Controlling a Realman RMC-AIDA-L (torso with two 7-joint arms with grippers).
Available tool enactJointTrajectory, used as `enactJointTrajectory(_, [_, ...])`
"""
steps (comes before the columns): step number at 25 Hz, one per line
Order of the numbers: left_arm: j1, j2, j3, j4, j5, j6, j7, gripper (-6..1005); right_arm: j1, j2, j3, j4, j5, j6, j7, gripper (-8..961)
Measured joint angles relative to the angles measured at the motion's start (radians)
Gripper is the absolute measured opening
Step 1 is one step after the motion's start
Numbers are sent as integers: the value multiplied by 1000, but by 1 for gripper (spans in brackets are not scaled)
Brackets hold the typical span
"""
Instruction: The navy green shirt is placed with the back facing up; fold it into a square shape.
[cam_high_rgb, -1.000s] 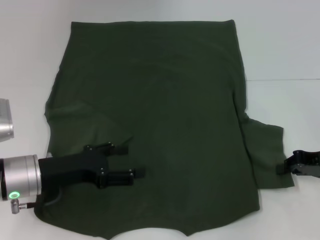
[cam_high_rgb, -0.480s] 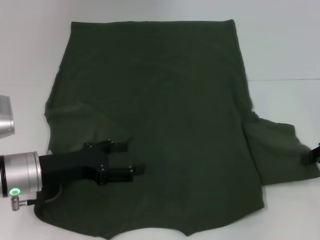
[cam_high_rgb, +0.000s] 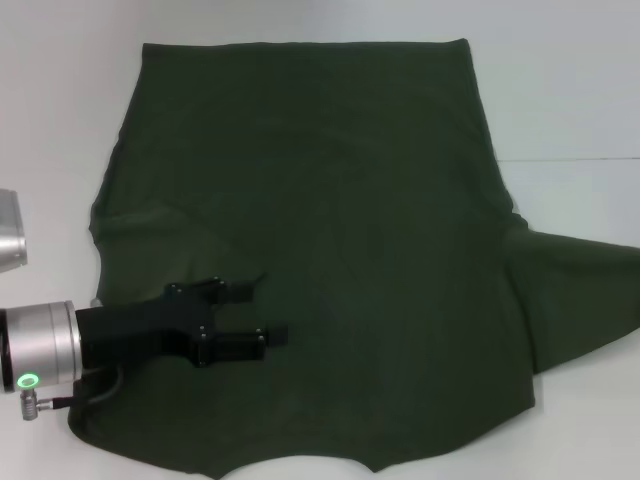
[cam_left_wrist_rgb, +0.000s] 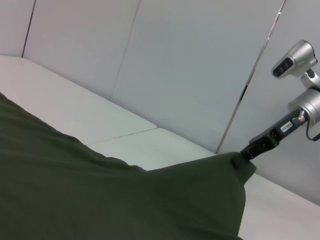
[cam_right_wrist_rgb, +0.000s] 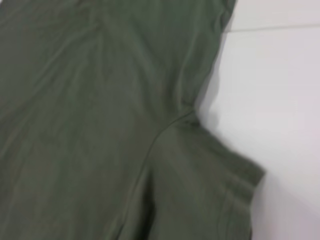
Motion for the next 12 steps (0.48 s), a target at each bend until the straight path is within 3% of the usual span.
enactJointTrajectory(12, [-1, 1, -7, 1, 0, 4, -11, 941, 68, 8, 51, -41, -66, 12, -69, 12])
